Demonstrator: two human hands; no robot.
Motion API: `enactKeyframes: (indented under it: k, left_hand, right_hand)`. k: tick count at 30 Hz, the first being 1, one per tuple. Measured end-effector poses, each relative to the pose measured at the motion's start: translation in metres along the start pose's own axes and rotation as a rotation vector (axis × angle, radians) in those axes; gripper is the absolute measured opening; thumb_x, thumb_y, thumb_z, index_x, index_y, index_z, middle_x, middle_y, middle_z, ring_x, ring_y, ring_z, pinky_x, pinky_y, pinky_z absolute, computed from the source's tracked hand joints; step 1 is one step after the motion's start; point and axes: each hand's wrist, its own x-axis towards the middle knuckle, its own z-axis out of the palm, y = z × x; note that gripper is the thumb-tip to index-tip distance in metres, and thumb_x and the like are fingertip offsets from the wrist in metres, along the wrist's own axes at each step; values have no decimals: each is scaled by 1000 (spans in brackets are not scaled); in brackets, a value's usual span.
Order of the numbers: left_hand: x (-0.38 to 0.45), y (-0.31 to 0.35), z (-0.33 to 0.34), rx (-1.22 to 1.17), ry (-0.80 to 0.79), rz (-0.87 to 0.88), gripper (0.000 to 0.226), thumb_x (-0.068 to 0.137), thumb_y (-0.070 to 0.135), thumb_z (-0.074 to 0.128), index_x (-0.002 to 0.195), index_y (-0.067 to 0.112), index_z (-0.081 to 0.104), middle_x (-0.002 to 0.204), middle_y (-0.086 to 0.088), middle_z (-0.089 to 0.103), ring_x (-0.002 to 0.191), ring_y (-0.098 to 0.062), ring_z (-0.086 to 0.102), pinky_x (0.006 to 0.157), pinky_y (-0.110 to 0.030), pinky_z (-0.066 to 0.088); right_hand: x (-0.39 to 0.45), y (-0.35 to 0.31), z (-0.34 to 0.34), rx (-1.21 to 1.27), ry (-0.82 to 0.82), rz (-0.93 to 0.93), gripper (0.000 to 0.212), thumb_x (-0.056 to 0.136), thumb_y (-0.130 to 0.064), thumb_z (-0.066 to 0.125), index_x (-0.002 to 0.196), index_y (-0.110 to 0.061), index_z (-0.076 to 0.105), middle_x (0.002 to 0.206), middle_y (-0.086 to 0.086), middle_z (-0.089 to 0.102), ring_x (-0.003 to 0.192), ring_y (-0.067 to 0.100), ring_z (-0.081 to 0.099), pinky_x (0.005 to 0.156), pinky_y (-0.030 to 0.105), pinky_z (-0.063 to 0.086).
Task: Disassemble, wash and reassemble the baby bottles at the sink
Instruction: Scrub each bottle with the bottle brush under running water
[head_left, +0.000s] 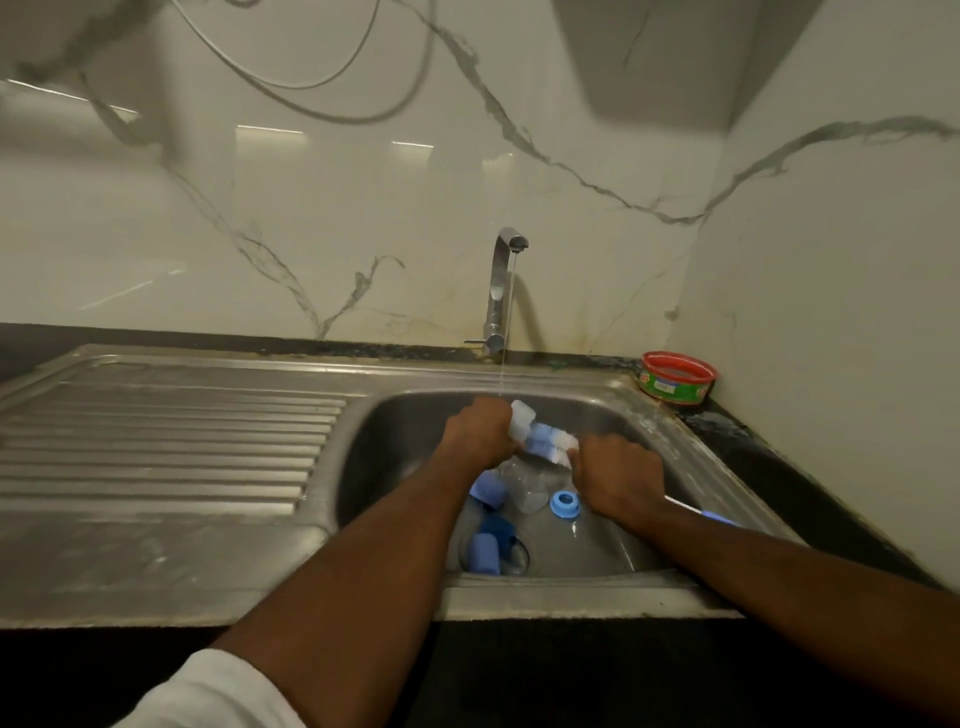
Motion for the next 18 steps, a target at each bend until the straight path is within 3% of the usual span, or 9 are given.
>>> enactKeyframes:
  k: [5, 12, 18]
  left_hand:
    - [-7, -3, -5, -115, 46, 28, 52, 86, 43, 73, 131, 21, 61, 127, -8, 65, 113, -27, 63, 99, -45, 52]
    - [-8, -13, -12, -144, 75, -29, 50, 86, 47, 74, 124, 16, 62, 116, -8, 67, 101, -24, 65, 94, -43, 55]
    - [-4, -8, -10, -110, 92, -60, 54, 87, 48, 73, 128, 15, 60, 120, -10, 67, 103, -25, 65, 93, -42, 55]
  right_hand:
    - [2, -9, -14, 55, -22, -4, 26, 100, -38, 52, 115, -23, 68, 114, 4, 70, 102, 24, 68, 76, 34, 48]
    - [7, 10, -24, 147, 0, -66, 38, 103, -47, 43, 119, -21, 66, 121, 7, 68, 108, 28, 66, 85, 37, 51]
    - [16, 14, -24, 178, 46, -55, 39, 103, -50, 42, 119, -25, 66, 118, 8, 69, 103, 29, 66, 79, 37, 48]
